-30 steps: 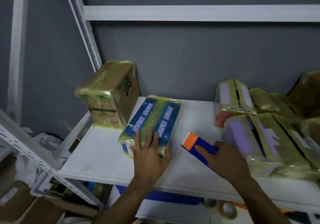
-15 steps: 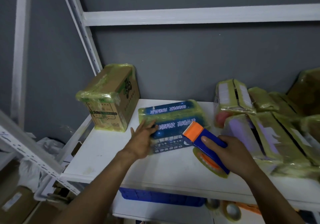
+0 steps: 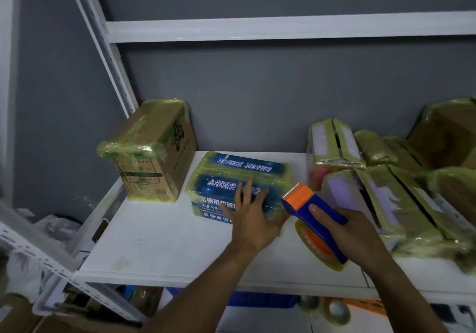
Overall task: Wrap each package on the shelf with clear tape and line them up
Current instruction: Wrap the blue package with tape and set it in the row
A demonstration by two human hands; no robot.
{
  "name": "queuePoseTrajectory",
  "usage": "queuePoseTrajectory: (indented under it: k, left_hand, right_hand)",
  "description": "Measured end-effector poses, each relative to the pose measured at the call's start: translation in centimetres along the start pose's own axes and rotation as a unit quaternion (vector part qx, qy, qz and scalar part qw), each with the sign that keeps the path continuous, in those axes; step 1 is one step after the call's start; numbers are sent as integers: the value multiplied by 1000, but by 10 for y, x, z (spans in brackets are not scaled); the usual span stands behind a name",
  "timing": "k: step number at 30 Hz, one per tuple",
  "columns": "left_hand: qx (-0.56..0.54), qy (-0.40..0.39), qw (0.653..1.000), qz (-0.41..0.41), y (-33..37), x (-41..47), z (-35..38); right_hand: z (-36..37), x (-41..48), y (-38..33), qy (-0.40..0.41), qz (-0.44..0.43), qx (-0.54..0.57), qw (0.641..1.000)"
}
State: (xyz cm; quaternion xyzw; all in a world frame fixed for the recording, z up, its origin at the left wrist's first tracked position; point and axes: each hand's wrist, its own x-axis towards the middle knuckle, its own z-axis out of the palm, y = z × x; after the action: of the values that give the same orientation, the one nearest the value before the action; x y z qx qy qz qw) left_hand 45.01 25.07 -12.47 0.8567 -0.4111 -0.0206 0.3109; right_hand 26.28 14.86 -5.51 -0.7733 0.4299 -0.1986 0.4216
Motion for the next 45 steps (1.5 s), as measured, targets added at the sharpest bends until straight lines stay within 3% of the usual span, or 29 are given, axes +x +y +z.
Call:
queuePoseTrajectory:
  k: [4, 13, 17, 22, 26, 28, 30, 33, 38, 45]
  left_hand:
    - [-46, 29, 998, -21, 4, 1, 7]
    - [-158, 6, 983, 90, -50, -26, -17]
    - [-212, -33, 976, 38, -76, -32, -35]
    - [-250, 38, 967, -37, -77, -48, -48]
    - [-207, 189, 959, 39, -54, -69, -53]
    - [-301, 136, 944, -6, -37, -76, -57]
    - [-388, 17, 915, -104, -23, -78, -62]
    - [-425, -75, 885, -173, -16, -82, -63]
    - [-445, -76, 869, -201, -16, -83, -61]
    - [-391, -44, 901, -182, -20, -85, -63]
  right_hand:
    - [-5, 4, 3, 14, 9, 6, 1000]
    - [-3, 0, 11, -33, -3, -3, 999]
    - [7, -2, 12, -89, -36, -19, 995]
    - [20, -3, 7, -130, -59, -27, 989]
    - [26, -3, 5, -160, -79, -24, 984]
    - [25, -3, 6, -181, -95, -35, 978]
    - [25, -3, 9, -193, -113, -52, 973]
    - [25, -4, 13, -200, -132, -44, 970]
    - [27, -11, 13, -213, -137, -21, 967]
    - [29, -16, 14, -215, -141, -16, 966]
